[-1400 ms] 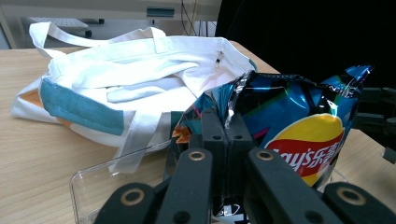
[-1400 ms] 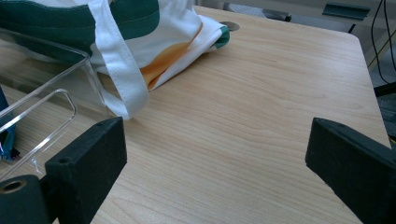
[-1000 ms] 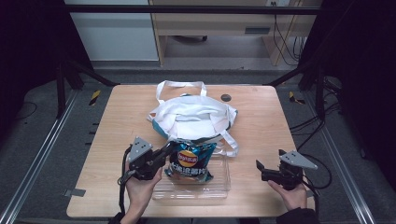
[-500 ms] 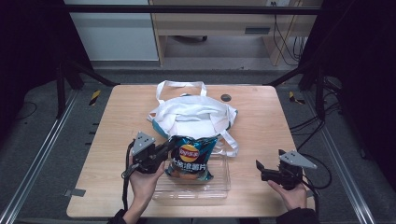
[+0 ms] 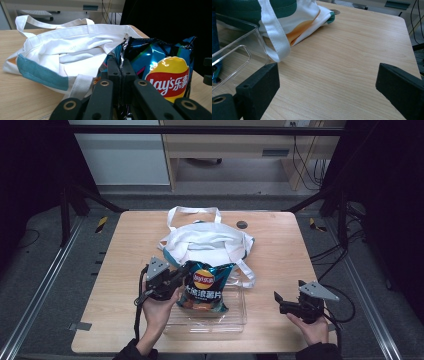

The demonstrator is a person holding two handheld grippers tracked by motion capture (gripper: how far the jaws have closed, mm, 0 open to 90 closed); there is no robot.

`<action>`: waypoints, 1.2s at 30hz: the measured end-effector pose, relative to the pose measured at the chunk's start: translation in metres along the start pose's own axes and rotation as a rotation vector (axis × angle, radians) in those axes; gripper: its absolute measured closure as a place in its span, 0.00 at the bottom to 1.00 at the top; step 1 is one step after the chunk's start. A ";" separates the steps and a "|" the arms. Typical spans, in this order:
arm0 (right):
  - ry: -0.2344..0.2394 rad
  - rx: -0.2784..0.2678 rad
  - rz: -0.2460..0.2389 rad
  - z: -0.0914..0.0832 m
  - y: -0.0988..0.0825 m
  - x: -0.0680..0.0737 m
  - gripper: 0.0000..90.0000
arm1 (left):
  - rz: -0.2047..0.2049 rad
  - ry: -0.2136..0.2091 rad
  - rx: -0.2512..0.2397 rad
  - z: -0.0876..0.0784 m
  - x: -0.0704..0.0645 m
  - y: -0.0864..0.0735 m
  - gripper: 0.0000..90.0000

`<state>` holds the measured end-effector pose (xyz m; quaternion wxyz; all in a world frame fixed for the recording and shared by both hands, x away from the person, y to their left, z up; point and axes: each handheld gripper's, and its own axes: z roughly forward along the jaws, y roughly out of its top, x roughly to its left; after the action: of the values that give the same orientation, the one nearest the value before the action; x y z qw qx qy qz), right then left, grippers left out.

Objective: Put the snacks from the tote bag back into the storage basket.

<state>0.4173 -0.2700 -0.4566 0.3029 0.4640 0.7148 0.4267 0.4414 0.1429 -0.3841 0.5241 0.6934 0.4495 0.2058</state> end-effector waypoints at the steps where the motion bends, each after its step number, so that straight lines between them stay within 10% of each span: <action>1: -0.002 -0.001 -0.003 0.000 0.000 0.000 0.06 | 0.002 0.002 0.000 0.001 0.000 0.000 0.99; 12: -0.002 -0.001 -0.003 0.000 0.000 0.000 0.06 | 0.025 -0.006 -0.026 0.004 0.003 0.002 0.94; 36: -0.005 -0.011 0.002 -0.002 0.000 -0.001 0.06 | 0.161 -0.016 -0.002 -0.010 0.003 -0.001 0.50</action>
<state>0.4165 -0.2719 -0.4557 0.3066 0.4640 0.7113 0.4297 0.4350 0.1512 -0.3816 0.5102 0.7284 0.3878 0.2425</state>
